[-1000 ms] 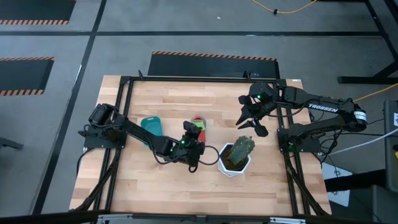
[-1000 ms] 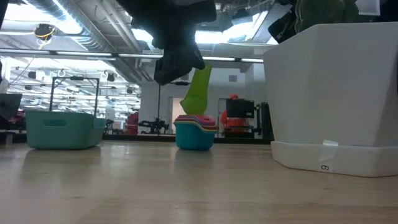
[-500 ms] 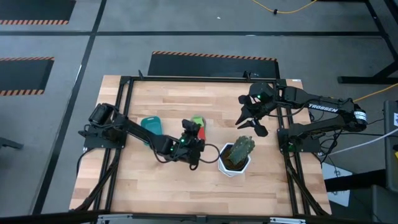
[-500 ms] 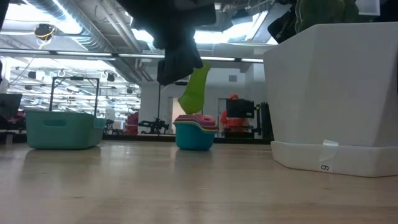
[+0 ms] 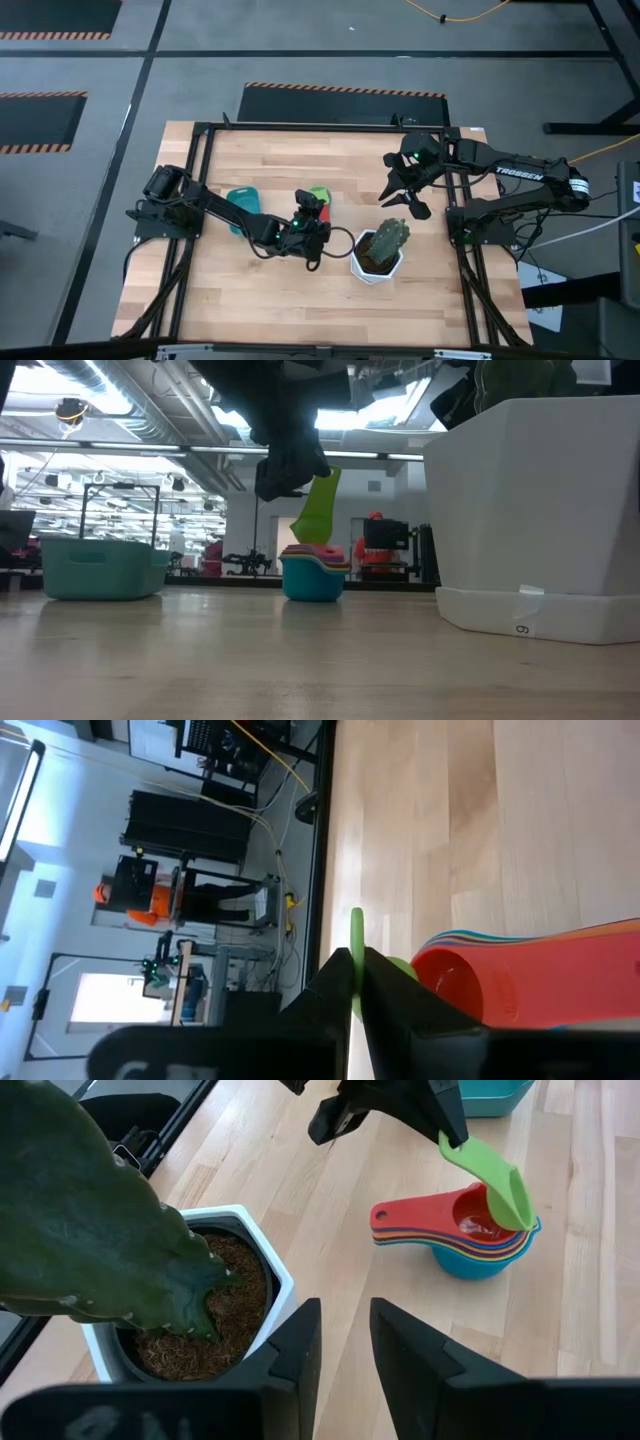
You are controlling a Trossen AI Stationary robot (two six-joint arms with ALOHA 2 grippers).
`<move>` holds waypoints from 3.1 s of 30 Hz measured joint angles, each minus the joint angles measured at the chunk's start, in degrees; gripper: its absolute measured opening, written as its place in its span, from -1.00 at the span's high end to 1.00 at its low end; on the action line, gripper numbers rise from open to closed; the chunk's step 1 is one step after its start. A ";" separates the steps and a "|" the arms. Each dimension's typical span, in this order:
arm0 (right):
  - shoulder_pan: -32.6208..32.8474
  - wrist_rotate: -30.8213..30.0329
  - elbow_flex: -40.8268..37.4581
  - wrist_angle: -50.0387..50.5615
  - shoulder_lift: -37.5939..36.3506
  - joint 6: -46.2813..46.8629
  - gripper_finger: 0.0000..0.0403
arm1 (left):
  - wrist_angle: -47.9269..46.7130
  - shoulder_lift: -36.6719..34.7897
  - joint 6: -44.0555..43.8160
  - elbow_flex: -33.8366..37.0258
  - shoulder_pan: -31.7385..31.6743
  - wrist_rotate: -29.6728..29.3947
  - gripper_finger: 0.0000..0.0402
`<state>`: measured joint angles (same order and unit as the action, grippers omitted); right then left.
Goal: Nest measuring cups in basket
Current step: Stack the green measuring cup on top of the red measuring cup, then put the nested measuring cups into the blue bin
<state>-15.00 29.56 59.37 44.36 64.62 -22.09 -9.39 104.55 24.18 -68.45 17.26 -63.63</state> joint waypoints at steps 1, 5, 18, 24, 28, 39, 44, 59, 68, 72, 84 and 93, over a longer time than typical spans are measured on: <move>0.02 0.00 0.00 0.02 0.00 0.00 0.53 | -0.02 0.00 0.00 0.00 0.00 0.07 0.94; 0.02 0.00 0.00 0.02 0.00 0.00 0.53 | -0.01 0.00 -0.02 0.01 0.00 0.19 0.88; 0.02 0.00 0.00 0.02 0.00 0.00 0.53 | 0.00 0.02 -0.02 0.00 0.06 1.83 0.82; 0.01 0.00 0.00 0.02 0.00 0.00 0.53 | -0.01 0.01 -0.02 0.00 1.03 1.82 0.83; 0.02 0.00 0.00 0.04 0.00 0.00 0.53 | -0.02 0.02 -0.04 0.00 2.32 1.83 0.84; 0.01 0.02 0.00 0.05 0.00 1.09 0.53 | -0.07 0.02 -0.15 0.00 3.15 1.83 0.84; 0.02 0.03 0.00 0.07 0.00 2.53 0.53 | -0.07 0.02 -1.21 0.00 3.64 1.97 0.84; 0.00 0.02 0.00 0.07 0.04 2.40 0.53 | -1.01 -3.16 -22.75 0.04 3.53 20.80 0.84; 0.00 0.02 0.00 0.02 0.04 2.38 0.53 | -13.20 -14.67 -31.72 0.04 1.96 29.32 0.84; 0.00 0.02 -0.02 -0.06 0.04 2.36 0.53 | -17.20 -20.27 -31.65 0.02 1.97 26.71 0.84; 0.01 -0.01 -0.04 -0.35 0.04 2.36 0.53 | -20.43 -30.52 -31.65 0.02 2.25 25.20 0.80; 0.01 0.00 -0.04 -0.35 0.04 2.37 0.53 | -22.01 -30.69 -30.99 0.02 2.34 37.41 0.48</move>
<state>-14.99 29.56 59.33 44.01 64.66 -19.71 -31.40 73.86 -6.81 -68.42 19.60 -26.22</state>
